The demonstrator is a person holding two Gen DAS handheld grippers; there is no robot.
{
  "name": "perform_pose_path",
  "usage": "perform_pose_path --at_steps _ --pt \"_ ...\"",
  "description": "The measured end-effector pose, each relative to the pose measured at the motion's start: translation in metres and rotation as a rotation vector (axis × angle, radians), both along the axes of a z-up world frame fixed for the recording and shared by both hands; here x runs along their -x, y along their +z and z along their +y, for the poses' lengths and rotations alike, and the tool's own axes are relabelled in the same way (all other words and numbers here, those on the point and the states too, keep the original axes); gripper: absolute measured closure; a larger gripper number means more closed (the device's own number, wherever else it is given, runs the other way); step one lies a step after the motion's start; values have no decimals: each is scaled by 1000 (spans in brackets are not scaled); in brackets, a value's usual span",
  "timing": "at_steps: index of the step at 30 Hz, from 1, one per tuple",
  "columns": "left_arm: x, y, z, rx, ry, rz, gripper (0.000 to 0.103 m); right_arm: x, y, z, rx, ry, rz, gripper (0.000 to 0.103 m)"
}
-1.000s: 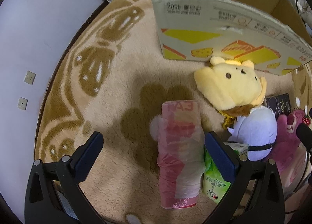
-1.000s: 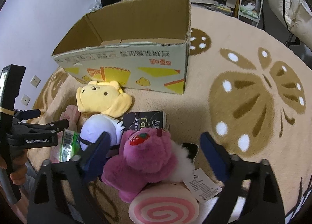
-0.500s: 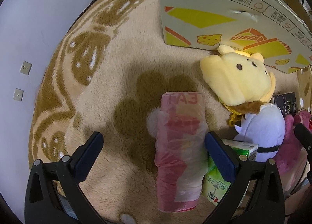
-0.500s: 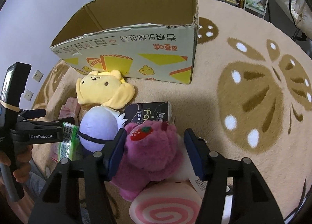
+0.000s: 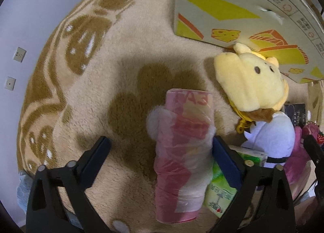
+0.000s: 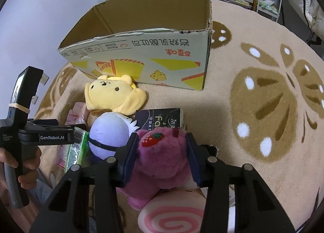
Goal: Organize soft objects
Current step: 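Close the left gripper on the pink roll while the right gripper grasps the strawberry plush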
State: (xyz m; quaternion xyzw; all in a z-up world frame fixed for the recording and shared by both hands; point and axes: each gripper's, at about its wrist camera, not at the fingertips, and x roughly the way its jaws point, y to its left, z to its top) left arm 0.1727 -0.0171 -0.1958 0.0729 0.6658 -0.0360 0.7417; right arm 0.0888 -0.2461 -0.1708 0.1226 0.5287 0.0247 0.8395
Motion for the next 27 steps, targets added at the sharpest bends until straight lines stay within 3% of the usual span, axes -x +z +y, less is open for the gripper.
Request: perform_pose_path --at_steps 11,14,27 --pt "-7 5 -10 42 -39 -7 46 7 12 -9 2 -31 -66 55" --pt "6 5 -9 43 -51 -23 57 10 20 -13 6 -48 -99 55" --pt "27 17 -13 35 -21 -77 60 27 46 -16 39 -93 -229 55"
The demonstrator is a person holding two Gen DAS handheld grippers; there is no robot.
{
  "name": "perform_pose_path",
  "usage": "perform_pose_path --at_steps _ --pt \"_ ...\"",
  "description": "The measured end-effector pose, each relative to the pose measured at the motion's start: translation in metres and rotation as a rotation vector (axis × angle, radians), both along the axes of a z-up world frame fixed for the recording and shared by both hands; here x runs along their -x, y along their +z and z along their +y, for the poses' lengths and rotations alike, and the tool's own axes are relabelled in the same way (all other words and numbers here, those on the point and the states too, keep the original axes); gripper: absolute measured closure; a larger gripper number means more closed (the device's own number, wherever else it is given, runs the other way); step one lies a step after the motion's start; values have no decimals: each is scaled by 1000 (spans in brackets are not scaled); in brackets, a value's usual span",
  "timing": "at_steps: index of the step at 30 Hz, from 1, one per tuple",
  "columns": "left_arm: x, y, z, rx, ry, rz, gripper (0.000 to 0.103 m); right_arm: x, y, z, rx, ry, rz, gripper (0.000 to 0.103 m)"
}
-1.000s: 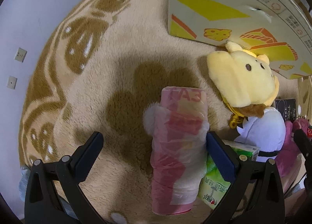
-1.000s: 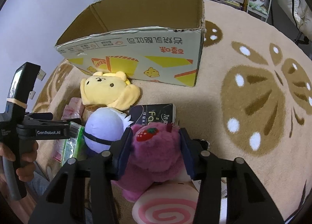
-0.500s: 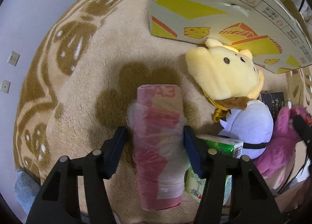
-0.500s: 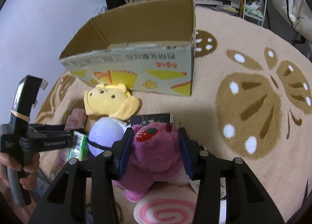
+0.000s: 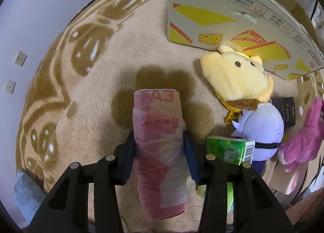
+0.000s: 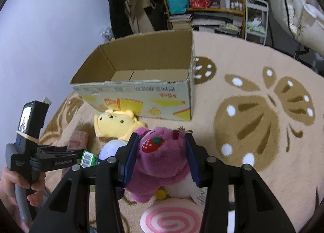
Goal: Organize soft objects
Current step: 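Close the left gripper on the pink roll while the right gripper grasps the strawberry plush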
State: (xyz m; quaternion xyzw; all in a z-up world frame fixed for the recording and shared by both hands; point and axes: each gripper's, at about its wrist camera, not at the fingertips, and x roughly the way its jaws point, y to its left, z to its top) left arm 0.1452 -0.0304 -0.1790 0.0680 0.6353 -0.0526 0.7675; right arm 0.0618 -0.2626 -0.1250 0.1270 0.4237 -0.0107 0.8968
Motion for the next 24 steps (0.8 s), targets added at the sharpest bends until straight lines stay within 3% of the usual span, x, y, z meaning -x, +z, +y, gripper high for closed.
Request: perform_pose_path --at_steps 5,6,11,17,24 --pt "16 4 3 -4 26 -48 63 5 8 -1 6 -15 -40 55" --pt "20 6 3 -6 31 -64 76 6 10 0 7 -14 -44 55" --pt "31 24 7 -19 57 -131 87 16 19 2 12 -11 -78 55" --pt "37 41 15 16 63 -152 88 26 31 4 23 -13 -118 55" --pt "56 76 19 36 32 -285 89 37 43 0 14 -33 -176 55"
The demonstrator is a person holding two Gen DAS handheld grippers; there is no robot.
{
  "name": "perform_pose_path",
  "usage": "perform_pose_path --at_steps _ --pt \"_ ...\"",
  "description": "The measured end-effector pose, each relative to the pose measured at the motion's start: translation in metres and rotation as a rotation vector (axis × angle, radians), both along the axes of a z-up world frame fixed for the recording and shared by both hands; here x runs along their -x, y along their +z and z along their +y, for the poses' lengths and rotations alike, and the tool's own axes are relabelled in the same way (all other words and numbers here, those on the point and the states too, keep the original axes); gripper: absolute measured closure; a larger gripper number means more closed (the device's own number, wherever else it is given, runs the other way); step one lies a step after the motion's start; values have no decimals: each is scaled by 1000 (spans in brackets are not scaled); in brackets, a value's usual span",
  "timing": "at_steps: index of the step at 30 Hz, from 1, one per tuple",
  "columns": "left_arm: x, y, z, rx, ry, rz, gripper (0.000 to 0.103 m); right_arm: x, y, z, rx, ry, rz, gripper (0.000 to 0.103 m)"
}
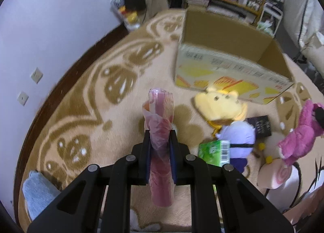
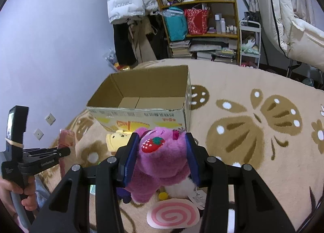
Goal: Organize soft objects
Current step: 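Close the left gripper on the pink roll while the right gripper grasps the strawberry plush, then carry the pink roll into the box with the left gripper while the right drops the plush in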
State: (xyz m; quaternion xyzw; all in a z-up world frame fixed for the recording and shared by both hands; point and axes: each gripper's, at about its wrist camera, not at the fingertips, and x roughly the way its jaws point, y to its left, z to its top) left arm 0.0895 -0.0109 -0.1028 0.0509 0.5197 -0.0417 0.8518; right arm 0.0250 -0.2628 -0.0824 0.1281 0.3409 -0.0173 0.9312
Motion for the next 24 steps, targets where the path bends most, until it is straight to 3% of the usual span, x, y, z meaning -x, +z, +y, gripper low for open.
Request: perform_pose_path --at_steps 12,24 --pt "20 56 -5 -1 -30 -250 89 11 21 -2 -4 -2 -97 55" --pt "14 95 -20 -19 -70 -425 89 -2 34 2 52 19 -158 56"
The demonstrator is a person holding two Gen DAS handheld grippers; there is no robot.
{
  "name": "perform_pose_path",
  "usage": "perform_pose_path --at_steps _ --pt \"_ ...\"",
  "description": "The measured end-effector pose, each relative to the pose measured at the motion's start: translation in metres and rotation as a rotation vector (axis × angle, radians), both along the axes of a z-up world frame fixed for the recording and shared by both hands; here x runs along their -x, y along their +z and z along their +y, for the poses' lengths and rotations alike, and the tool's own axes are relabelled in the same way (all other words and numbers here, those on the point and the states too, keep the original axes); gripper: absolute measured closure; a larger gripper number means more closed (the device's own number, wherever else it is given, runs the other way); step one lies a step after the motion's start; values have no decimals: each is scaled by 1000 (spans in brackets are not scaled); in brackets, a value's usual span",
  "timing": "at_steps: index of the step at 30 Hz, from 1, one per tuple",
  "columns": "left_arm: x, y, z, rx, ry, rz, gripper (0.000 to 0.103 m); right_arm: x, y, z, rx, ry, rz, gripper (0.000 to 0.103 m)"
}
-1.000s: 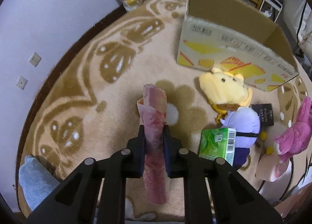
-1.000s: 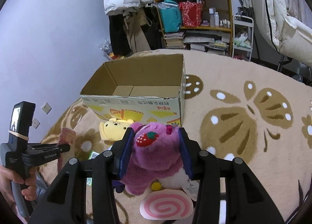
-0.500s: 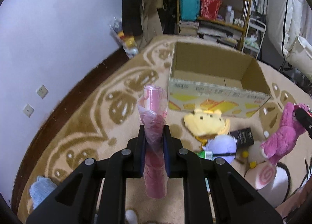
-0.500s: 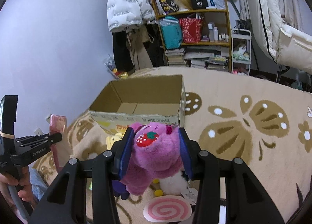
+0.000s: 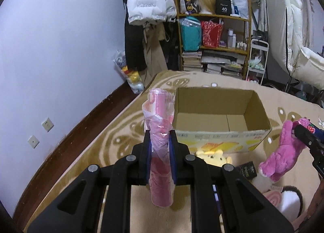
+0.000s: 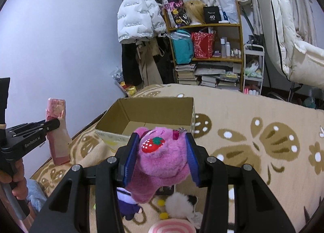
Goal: Organize soft objects
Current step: 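Carry the pink roll into the box with the left gripper while the right drops the plush in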
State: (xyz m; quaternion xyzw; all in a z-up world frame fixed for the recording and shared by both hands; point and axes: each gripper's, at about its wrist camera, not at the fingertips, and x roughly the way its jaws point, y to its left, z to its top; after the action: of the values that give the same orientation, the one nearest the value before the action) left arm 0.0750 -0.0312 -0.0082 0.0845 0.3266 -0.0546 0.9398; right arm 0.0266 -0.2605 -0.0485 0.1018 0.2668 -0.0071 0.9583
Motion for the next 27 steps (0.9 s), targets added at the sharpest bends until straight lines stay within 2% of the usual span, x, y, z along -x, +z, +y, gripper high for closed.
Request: perform_pose_path --at_steps 7,11,15,27 --pt "-8 3 -12 -24 -30 -72 89 -21 6 -8 5 -2 -29 56" --pt "-16 4 -15 -9 -54 -87 89 -35 11 -13 1 -2 -51 55" --pt "-26 9 -23 -35 -67 -126 89 -54 15 -14 32 4 -61 55" --pt "-72 7 -53 -63 -112 -135 89 -108 13 -20 85 30 -63 55"
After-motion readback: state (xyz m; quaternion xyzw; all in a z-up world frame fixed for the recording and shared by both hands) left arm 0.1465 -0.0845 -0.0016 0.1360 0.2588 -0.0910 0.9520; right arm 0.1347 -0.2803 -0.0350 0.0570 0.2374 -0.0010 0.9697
